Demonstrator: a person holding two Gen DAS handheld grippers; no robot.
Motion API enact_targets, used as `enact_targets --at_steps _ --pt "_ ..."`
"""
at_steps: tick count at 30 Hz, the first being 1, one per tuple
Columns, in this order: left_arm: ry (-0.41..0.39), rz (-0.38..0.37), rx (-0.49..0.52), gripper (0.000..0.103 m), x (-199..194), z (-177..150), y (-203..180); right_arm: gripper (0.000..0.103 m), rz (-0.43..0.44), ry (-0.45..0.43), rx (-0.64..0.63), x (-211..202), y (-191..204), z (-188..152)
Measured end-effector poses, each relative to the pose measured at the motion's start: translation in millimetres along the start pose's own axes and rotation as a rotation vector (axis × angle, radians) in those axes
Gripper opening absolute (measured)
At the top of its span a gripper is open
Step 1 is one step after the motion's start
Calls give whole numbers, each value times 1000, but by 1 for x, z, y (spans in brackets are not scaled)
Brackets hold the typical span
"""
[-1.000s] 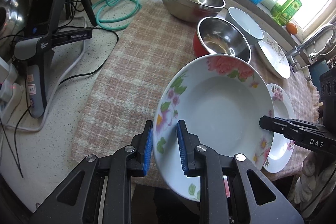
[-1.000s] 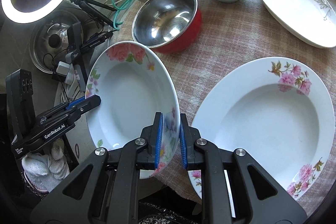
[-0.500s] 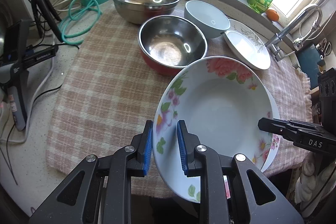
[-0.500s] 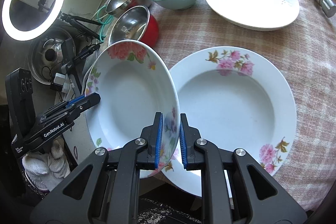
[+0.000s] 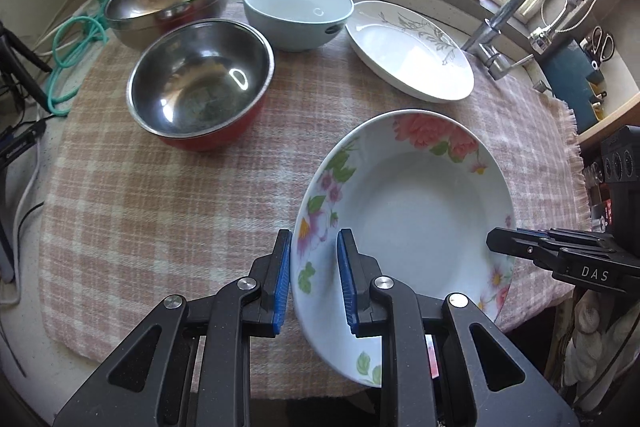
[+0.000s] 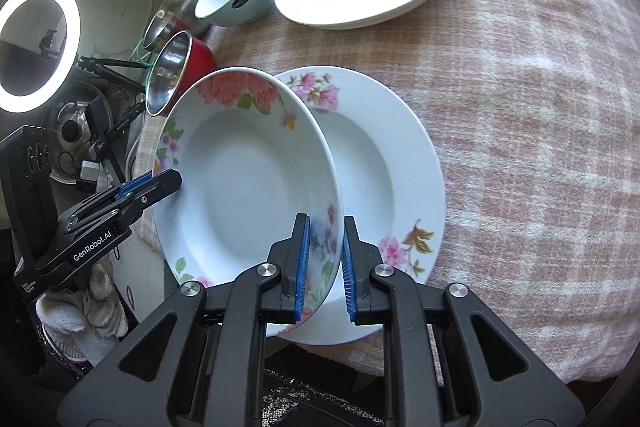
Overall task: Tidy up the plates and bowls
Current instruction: 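Lower the pink-rose plate onto the pink-flower plate and open the right gripper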
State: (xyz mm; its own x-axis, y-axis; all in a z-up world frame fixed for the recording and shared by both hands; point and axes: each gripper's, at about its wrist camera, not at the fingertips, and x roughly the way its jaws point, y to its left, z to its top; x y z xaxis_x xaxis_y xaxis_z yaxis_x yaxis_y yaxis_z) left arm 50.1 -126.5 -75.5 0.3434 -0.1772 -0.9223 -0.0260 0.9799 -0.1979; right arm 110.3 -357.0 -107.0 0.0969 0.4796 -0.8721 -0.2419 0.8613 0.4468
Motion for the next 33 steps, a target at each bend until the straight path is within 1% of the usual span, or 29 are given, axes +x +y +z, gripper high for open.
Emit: enact_targets --at_steps 7,14,17,21,25,27,29,31,33 --pt "30 -1 29 21 14 0 -17 16 -14 3 33 -2 -23 -4" --pt "44 12 40 21 22 -1 -26 16 -19 2 40 -3 -30 -3" --pt "46 28 47 21 24 -1 -27 16 -28 -3 35 -3 -27 -1" --pt "28 50 64 21 23 2 -30 18 -54 -3 5 -4 -23 -1" --pt "25 55 63 20 23 4 -28 18 -78 -4 -27 -2 -19 0" --pt "25 59 63 21 23 4 -27 18 -108 -5 -59 0 -12 1" --pt "24 58 59 20 23 4 -26 23 -135 -2 -94 1 -6 1" --pt "24 57 60 20 23 4 -26 31 -161 -3 -131 2 1 -1" --pt "23 58 59 20 22 4 -26 34 -212 -7 -181 4 9 -4"
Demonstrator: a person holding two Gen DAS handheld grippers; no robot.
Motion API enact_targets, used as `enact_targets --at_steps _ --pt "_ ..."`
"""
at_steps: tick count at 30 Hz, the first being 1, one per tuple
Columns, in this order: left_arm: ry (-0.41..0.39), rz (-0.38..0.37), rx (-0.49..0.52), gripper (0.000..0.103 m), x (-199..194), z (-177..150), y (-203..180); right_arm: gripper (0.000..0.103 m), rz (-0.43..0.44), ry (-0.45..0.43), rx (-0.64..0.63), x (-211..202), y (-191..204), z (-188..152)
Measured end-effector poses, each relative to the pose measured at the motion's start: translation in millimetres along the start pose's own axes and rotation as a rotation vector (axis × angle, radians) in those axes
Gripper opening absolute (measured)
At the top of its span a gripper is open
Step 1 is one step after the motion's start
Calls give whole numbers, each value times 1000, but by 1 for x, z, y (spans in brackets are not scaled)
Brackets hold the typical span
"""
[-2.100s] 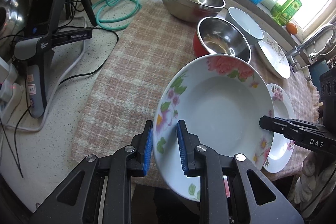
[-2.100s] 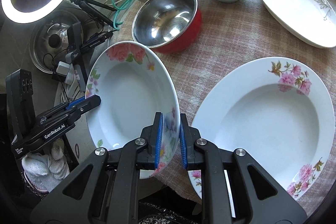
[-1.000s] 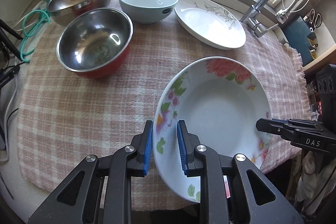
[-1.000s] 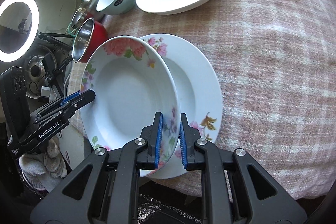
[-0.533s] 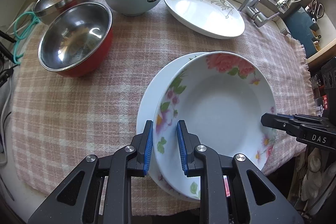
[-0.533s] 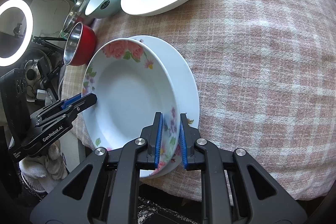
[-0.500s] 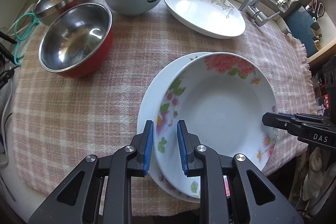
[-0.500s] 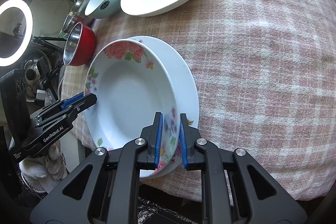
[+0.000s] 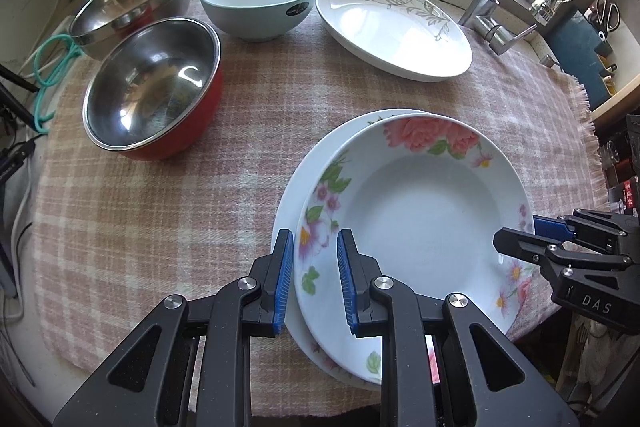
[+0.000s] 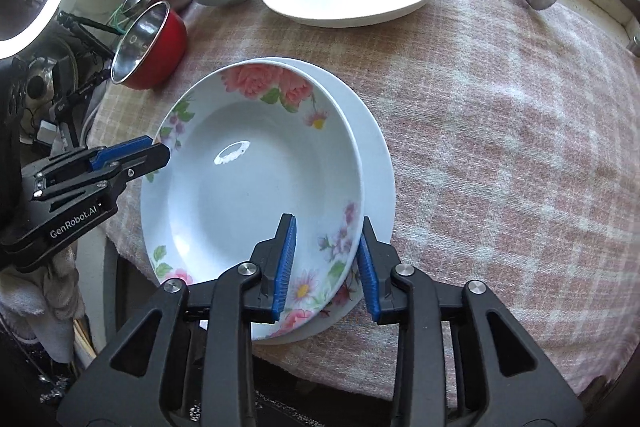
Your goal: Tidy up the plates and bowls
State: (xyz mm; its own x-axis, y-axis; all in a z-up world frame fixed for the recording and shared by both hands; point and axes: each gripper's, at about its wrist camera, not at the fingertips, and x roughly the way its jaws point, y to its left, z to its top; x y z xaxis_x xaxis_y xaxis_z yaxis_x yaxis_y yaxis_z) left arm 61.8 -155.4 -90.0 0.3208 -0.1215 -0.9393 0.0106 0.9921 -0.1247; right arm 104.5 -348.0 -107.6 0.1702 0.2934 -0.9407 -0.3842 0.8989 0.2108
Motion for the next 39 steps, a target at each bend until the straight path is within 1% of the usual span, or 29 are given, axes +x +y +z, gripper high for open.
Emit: enact_targets --at_steps 2,3,6,12,17,18,19,20,21,22,27,29,31,34,39 --pt "-1 -3 -2 20 0 0 0 39 -44 -4 -44 0 7 -1" --pt "-1 -6 -4 20 0 0 0 43 -54 -6 -54 0 9 -2" --pt "-1 -9 -6 20 -1 0 0 44 -67 -10 -62 -1 9 -2" --pt "0 -22 -17 20 -4 1 2 44 -49 -26 -51 -9 2 -2" --pt "-24 -43 -45 20 -12 8 8 45 -19 -67 -13 -24 -13 1" --pt "-29 -52 -54 20 -13 10 9 47 -20 -81 -7 -29 -19 2" --pt "-31 -60 -62 20 -13 12 9 53 -25 -96 1 -32 -22 4" --pt "-34 -68 -68 20 -14 14 10 57 -28 -114 9 -35 -25 8" --pt "-39 -73 -74 20 -14 17 10 63 -28 -132 19 -39 -29 11" --pt "-42 -75 -80 21 -13 20 10 66 -27 -147 29 -42 -34 15" --pt "-72 -96 -116 21 -11 41 8 66 -40 -211 64 -54 -60 38" --pt "-89 -102 -127 21 -9 51 6 66 -30 -229 77 -54 -71 49" --pt "-99 -120 -149 21 -6 60 5 66 -27 -252 78 -54 -80 60" --pt "-102 -115 -178 21 3 75 4 66 -32 -297 63 -53 -89 78" --pt "-88 -119 -209 21 20 94 2 66 -6 -292 34 -41 -100 106"
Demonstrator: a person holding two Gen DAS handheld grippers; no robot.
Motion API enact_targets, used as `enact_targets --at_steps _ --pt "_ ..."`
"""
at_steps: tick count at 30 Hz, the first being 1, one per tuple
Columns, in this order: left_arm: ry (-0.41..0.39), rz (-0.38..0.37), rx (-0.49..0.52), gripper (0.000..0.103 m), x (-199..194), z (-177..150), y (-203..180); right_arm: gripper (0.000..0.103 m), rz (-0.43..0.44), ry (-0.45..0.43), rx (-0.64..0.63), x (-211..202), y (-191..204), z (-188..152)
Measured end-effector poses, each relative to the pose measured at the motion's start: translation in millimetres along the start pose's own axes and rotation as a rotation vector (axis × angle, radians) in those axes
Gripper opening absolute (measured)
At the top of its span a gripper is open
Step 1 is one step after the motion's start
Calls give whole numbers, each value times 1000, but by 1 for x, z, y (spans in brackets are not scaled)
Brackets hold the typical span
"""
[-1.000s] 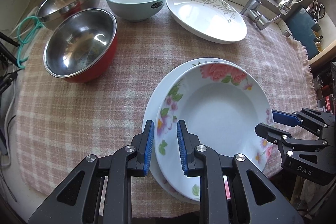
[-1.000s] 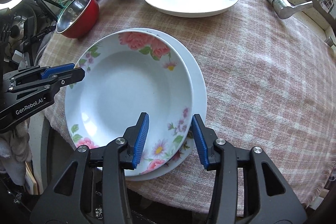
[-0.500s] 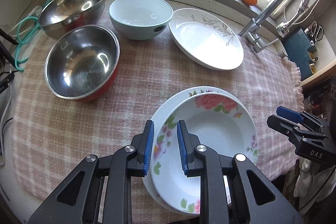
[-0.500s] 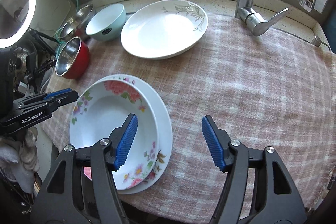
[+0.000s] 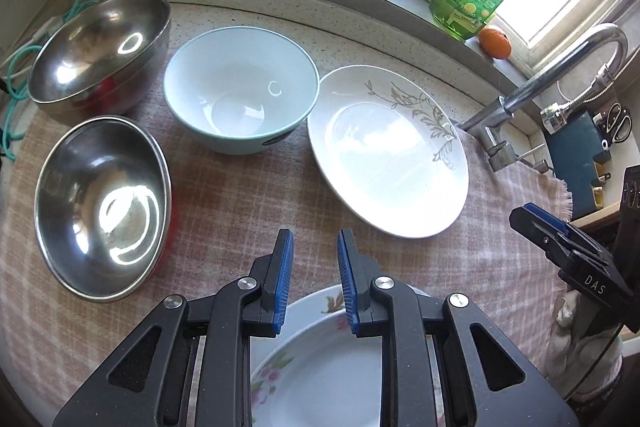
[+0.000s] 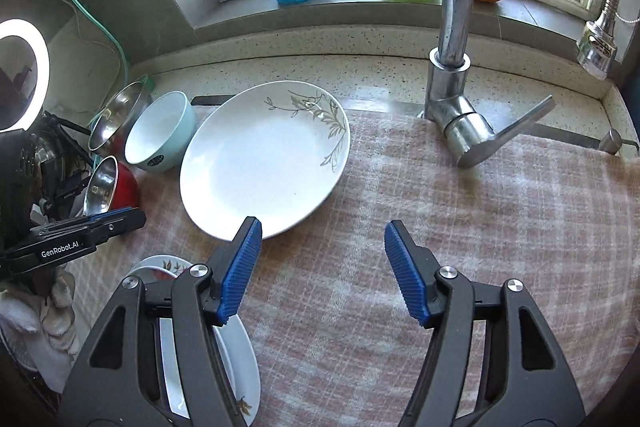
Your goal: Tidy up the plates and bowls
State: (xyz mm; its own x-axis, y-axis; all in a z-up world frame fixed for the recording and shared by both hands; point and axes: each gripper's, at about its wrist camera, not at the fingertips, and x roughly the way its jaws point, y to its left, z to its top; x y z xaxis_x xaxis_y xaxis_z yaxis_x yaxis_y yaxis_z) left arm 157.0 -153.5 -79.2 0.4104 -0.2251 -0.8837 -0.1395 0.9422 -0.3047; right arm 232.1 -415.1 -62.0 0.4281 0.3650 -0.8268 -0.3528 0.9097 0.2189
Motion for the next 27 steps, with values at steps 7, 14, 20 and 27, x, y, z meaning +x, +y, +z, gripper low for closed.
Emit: enact_targets --at_steps 7,14,20,27 --pt "-2 3 -61 22 17 15 0 66 -5 33 -1 30 -10 30" --pt "-8 21 -99 22 29 23 -1 64 -8 59 -35 57 -13 55" --pt "8 45 -96 22 38 26 -3 55 -16 96 -67 78 -11 67" --pt "16 85 -65 22 45 29 -11 42 -20 136 -93 98 -10 70"
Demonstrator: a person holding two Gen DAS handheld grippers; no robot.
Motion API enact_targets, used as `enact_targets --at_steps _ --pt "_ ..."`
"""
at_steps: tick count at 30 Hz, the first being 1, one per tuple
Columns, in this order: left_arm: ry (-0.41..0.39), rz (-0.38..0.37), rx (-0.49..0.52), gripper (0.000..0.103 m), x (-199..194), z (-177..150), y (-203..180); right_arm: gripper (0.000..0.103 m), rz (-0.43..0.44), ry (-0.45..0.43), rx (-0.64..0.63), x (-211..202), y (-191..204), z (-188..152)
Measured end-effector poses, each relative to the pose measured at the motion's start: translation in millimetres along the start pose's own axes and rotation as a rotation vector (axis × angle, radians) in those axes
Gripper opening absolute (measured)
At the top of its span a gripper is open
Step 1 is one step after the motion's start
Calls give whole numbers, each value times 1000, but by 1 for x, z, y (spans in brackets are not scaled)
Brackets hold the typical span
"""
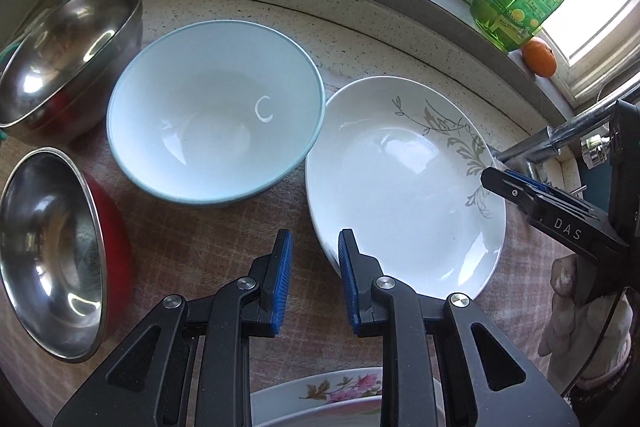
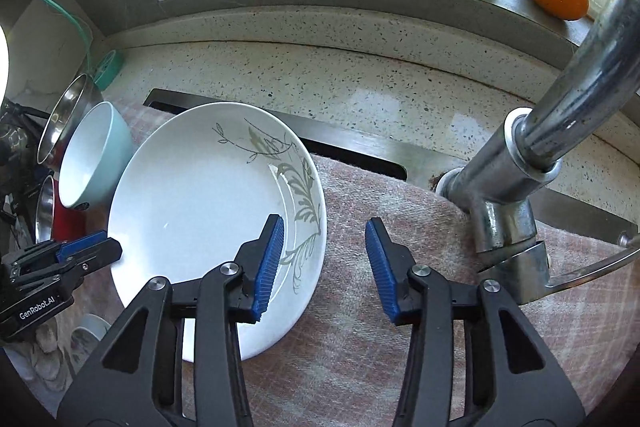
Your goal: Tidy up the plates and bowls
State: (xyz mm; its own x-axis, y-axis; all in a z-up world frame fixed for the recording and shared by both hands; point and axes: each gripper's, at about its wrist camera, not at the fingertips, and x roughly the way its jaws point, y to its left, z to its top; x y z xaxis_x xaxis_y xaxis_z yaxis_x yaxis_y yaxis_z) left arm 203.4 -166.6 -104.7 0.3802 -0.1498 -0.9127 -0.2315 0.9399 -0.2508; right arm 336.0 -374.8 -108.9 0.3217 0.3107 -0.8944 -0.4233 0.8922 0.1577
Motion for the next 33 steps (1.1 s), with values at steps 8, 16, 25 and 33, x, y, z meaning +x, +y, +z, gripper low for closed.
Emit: enact_targets --at_steps 8,16,25,33 --pt "5 11 44 22 6 1 -9 26 8 29 -24 14 5 5" --pt "6 13 59 18 8 5 -8 16 35 45 -23 24 8 12" --pt "0 19 73 15 9 5 -7 15 43 46 -11 23 6 11" --pt "-7 19 81 15 7 4 -9 15 45 49 -4 19 4 6"
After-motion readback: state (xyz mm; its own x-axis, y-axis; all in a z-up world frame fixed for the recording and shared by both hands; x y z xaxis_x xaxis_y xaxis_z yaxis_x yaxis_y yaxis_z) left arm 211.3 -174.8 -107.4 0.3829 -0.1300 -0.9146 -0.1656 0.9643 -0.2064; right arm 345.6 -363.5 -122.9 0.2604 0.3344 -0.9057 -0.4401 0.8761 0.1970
